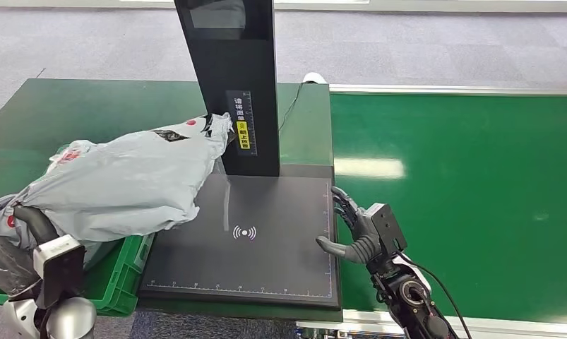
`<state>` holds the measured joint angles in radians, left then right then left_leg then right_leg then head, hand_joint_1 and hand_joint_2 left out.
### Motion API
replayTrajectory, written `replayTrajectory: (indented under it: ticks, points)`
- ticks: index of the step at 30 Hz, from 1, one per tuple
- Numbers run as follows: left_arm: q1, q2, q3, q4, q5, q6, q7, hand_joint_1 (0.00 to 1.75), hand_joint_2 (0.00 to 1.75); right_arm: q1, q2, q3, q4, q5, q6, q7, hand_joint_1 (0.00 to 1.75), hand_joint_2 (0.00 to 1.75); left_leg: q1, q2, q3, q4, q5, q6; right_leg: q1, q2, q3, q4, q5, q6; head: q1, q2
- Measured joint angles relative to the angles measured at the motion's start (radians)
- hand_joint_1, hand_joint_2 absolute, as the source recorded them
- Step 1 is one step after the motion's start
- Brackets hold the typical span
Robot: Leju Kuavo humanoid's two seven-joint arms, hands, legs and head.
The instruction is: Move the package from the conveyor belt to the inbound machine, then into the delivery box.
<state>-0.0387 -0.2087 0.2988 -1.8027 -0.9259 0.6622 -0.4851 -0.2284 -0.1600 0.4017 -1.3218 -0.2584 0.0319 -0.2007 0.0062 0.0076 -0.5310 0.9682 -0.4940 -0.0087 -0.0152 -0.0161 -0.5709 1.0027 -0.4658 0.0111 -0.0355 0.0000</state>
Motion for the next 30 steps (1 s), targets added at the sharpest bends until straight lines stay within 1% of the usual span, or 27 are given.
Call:
replayTrajectory:
  ticks: [2,5,7,10,15,24,26,30]
  points:
    - [-0.002,0.011,0.012,0.024,-0.005,0.000,0.082,1.75,1.75,0.008,0.000,-0.005,-0.008,0.006,-0.002,0.000,0.00,1.75,0.000,0.000,0.000,0.000,0.000,0.000,0.000,0.000,0.000,0.000,0.000,0.000,0.000,0.000]
    - [-0.001,0.046,0.022,0.073,0.003,0.000,0.226,1.75,1.75,0.026,0.000,-0.012,-0.026,0.021,-0.004,0.002,0.00,1.75,0.000,0.000,0.000,0.000,0.000,0.000,0.000,0.000,0.000,0.000,0.000,0.000,0.000,0.000]
    - [0.001,0.071,0.031,0.106,0.012,0.000,0.272,1.75,1.75,0.037,0.000,-0.016,-0.037,0.030,-0.004,0.005,0.00,1.75,0.000,0.000,0.000,0.000,0.000,0.000,0.000,0.000,0.000,0.000,0.000,0.000,0.000,0.000]
    - [0.009,0.094,0.043,0.139,0.020,0.000,0.286,1.75,1.75,0.046,0.002,-0.021,-0.047,0.038,-0.004,0.010,0.00,1.75,0.000,0.000,0.000,0.000,0.000,0.000,0.000,0.000,0.000,0.000,0.000,0.000,0.000,0.000]
    - [0.028,0.114,0.045,0.167,0.035,0.000,0.294,1.75,1.75,0.048,0.006,-0.024,-0.052,0.046,-0.004,0.017,0.00,1.75,0.000,0.000,0.000,0.000,0.000,0.000,0.000,0.000,0.000,0.000,0.000,0.000,0.000,0.000]
    - [0.045,0.119,0.049,0.173,0.041,0.000,0.286,1.75,1.75,0.050,0.011,-0.028,-0.058,0.053,-0.001,0.023,0.00,1.75,0.000,0.000,0.000,0.000,0.000,0.000,0.000,0.000,0.000,0.000,0.000,0.000,0.000,0.000]
    - [0.050,0.120,0.050,0.175,0.032,0.000,0.305,1.75,1.75,0.053,0.013,-0.030,-0.062,0.057,-0.001,0.024,0.00,1.75,0.000,0.000,0.000,0.000,0.000,0.000,0.000,0.000,0.000,0.000,0.000,0.000,0.000,0.000]
    - [0.054,0.127,0.053,0.191,-0.023,-0.006,0.383,1.75,1.75,0.054,0.014,-0.034,-0.065,0.064,0.002,0.026,0.00,1.75,0.000,0.000,0.000,0.000,0.000,0.000,0.000,0.000,0.000,0.000,0.000,0.000,0.000,0.000]
